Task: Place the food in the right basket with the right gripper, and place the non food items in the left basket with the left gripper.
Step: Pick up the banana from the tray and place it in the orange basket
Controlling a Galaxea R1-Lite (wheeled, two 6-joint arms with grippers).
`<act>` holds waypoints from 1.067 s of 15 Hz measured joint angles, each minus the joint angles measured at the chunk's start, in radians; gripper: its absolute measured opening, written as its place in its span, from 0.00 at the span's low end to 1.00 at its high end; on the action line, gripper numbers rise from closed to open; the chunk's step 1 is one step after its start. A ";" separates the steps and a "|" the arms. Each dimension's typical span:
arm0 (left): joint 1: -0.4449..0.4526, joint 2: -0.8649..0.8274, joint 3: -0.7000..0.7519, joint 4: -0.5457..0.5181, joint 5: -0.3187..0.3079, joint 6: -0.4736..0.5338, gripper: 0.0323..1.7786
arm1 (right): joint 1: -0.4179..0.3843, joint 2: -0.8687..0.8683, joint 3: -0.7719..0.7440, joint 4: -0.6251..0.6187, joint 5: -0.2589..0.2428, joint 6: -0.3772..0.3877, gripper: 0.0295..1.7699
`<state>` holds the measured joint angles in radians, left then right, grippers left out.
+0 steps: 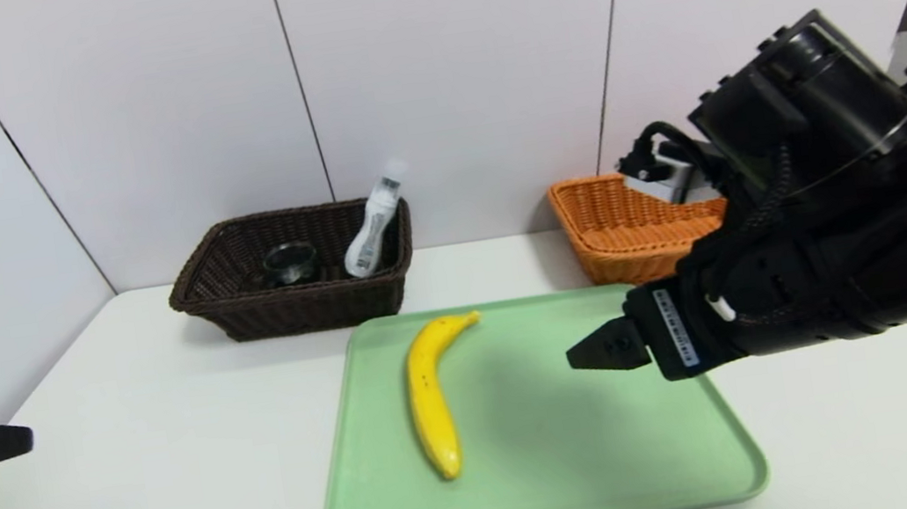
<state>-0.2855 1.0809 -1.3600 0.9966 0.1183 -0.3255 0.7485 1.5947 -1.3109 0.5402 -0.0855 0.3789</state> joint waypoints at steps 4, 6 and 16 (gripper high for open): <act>-0.005 -0.054 -0.085 0.003 -0.001 0.113 0.95 | 0.048 0.138 -0.130 0.020 -0.006 0.042 0.96; -0.006 -0.052 -0.119 0.001 -0.001 0.134 0.95 | 0.082 0.211 -0.197 0.022 -0.029 0.064 0.96; -0.009 -0.037 -0.161 -0.002 -0.091 0.208 0.95 | 0.157 0.530 -0.632 0.261 -0.143 0.225 0.96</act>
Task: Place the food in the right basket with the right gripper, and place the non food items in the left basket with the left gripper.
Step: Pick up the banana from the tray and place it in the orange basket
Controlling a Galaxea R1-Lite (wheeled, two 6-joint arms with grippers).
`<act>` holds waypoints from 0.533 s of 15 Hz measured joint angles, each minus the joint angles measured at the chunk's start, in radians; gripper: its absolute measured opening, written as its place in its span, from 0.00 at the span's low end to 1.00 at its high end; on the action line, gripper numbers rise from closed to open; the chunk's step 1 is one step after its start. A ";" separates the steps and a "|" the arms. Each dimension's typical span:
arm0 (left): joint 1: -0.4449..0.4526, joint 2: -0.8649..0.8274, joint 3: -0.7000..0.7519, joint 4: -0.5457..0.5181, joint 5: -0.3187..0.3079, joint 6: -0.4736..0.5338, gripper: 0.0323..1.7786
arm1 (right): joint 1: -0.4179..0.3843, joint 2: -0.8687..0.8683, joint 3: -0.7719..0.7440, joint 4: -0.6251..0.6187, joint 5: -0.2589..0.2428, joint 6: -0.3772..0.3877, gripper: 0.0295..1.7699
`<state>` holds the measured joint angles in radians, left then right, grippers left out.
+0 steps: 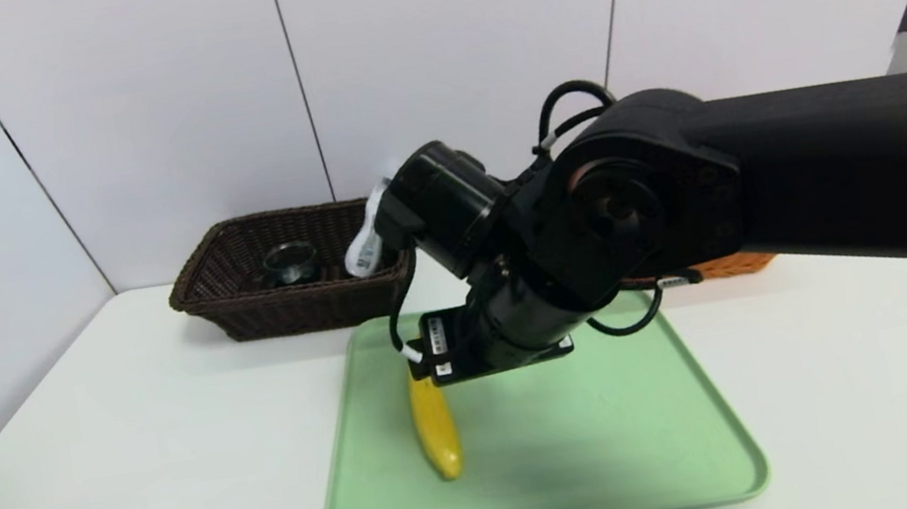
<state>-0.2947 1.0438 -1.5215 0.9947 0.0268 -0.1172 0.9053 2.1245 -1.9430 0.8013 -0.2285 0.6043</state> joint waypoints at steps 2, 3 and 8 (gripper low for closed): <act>0.000 -0.001 -0.014 -0.001 -0.030 0.023 0.95 | 0.009 0.039 -0.009 -0.007 -0.002 0.006 0.96; 0.000 0.000 -0.028 -0.001 -0.044 0.026 0.95 | 0.010 0.054 -0.011 -0.015 -0.002 0.006 0.96; 0.000 0.015 -0.058 0.000 -0.064 0.039 0.95 | 0.024 0.111 -0.014 -0.053 -0.033 -0.002 0.96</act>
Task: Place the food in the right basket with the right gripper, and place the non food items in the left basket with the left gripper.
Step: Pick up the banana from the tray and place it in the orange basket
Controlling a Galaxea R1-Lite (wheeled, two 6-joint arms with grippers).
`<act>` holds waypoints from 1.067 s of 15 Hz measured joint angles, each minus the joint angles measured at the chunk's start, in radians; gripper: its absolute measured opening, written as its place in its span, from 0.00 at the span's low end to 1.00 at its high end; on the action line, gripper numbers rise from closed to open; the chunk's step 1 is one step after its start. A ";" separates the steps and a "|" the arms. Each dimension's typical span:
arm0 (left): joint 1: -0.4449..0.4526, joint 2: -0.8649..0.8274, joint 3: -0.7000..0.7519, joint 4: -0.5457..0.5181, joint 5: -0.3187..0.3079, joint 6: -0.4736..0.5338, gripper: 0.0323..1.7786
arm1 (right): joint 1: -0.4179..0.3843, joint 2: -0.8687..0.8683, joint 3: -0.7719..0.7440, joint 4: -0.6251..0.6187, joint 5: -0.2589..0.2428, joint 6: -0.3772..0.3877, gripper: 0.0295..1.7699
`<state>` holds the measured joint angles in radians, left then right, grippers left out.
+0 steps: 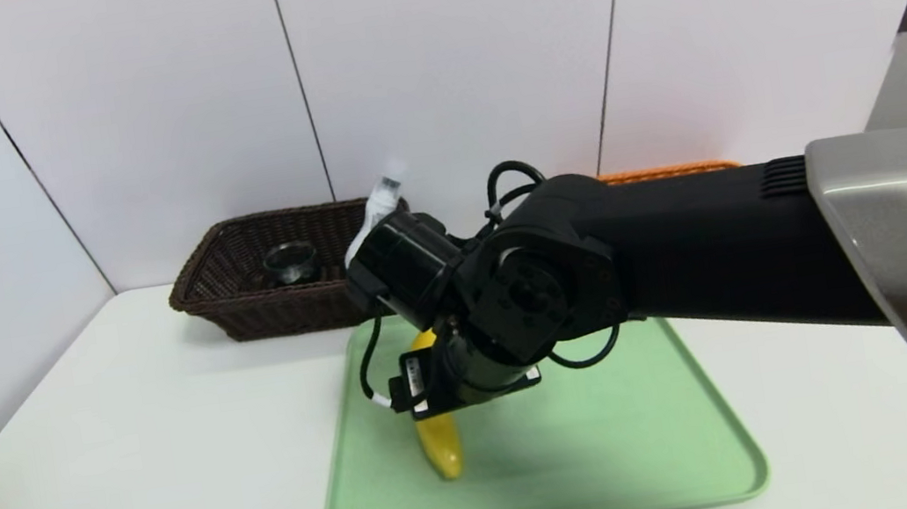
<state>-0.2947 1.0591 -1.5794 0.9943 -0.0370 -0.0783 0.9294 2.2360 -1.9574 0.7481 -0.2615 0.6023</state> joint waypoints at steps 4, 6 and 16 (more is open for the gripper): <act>0.000 0.003 0.002 0.000 -0.001 0.002 0.95 | 0.012 0.020 0.000 -0.053 -0.046 -0.016 0.96; 0.000 0.003 0.004 0.000 -0.002 0.001 0.95 | 0.017 0.031 0.000 -0.080 -0.076 -0.026 0.96; 0.000 -0.001 0.038 0.000 -0.003 0.001 0.95 | 0.013 0.111 0.001 -0.222 -0.159 -0.027 0.96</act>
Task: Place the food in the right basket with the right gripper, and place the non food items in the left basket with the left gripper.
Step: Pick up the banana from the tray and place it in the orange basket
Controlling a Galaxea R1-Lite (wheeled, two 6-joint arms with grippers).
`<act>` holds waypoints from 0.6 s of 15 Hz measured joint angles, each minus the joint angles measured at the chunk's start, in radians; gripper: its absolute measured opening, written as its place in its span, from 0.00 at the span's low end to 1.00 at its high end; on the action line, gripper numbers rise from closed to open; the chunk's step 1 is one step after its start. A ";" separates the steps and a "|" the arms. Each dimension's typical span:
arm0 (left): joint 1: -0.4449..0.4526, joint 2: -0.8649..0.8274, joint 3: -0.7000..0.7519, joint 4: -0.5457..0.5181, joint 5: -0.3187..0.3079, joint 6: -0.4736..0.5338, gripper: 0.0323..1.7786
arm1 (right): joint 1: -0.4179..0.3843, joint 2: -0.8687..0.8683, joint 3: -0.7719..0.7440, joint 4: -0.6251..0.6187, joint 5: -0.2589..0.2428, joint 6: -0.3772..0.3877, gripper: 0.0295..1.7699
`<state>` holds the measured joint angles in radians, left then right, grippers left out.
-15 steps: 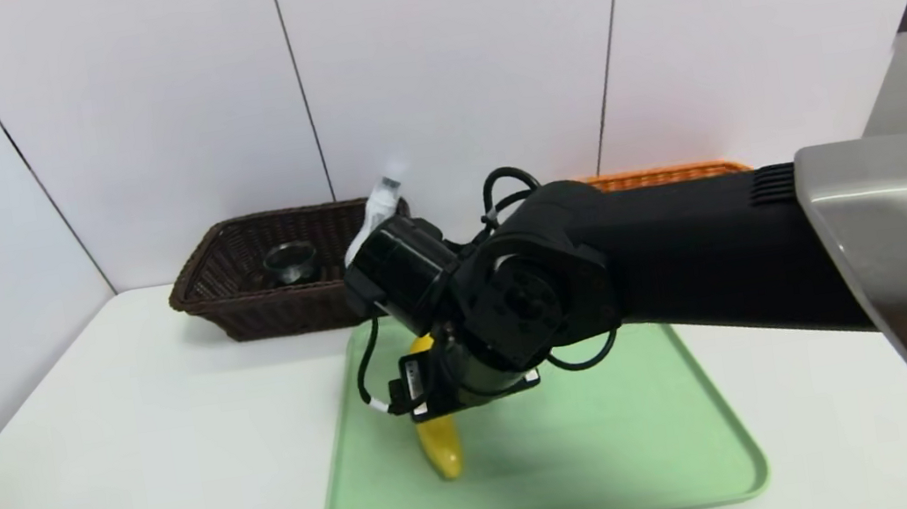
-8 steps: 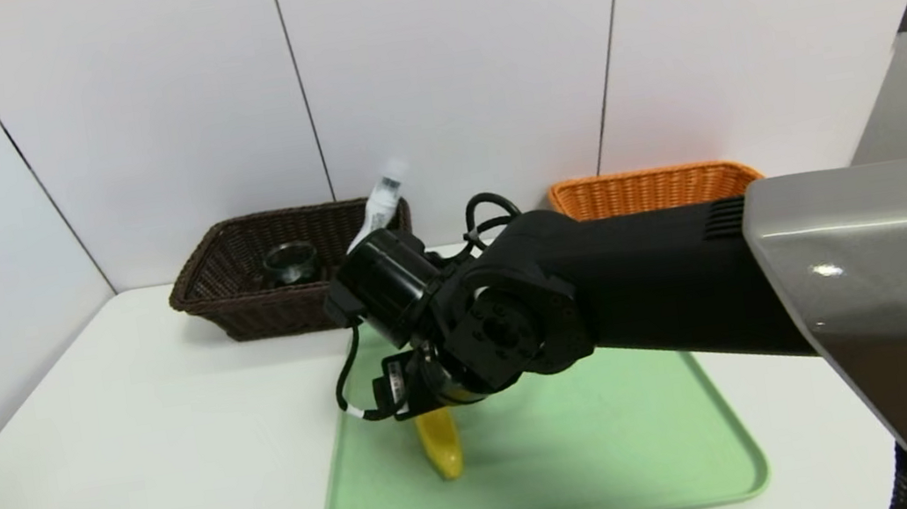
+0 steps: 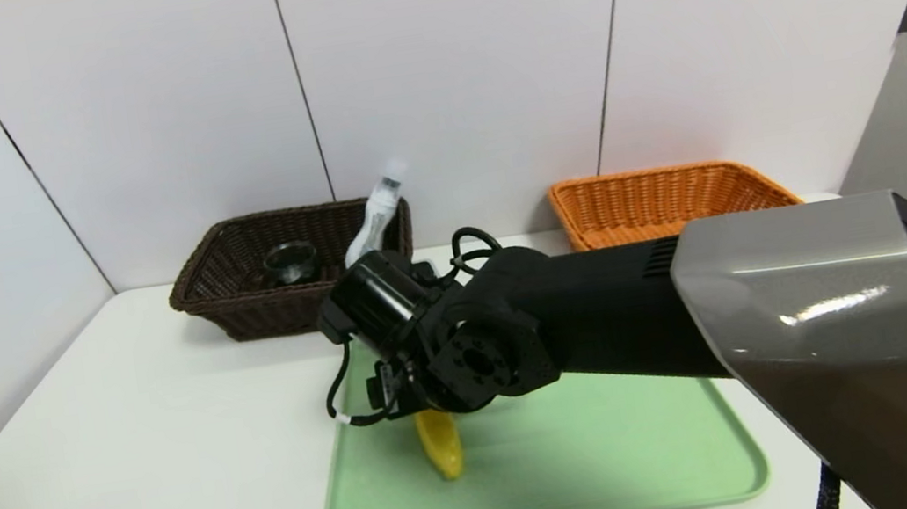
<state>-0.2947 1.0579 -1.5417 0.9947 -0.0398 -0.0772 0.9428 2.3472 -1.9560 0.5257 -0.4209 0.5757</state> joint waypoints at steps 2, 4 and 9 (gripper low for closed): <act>0.000 0.000 0.005 0.000 0.000 0.000 0.95 | -0.005 0.009 0.000 -0.016 -0.005 -0.004 0.96; 0.000 0.000 0.014 -0.001 0.001 0.000 0.95 | -0.007 0.015 0.000 -0.016 -0.005 -0.018 0.96; 0.000 0.000 0.018 -0.003 0.001 -0.001 0.95 | -0.009 0.023 0.000 -0.013 -0.003 -0.025 0.59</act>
<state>-0.2947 1.0583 -1.5234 0.9919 -0.0383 -0.0787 0.9336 2.3706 -1.9560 0.5132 -0.4238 0.5509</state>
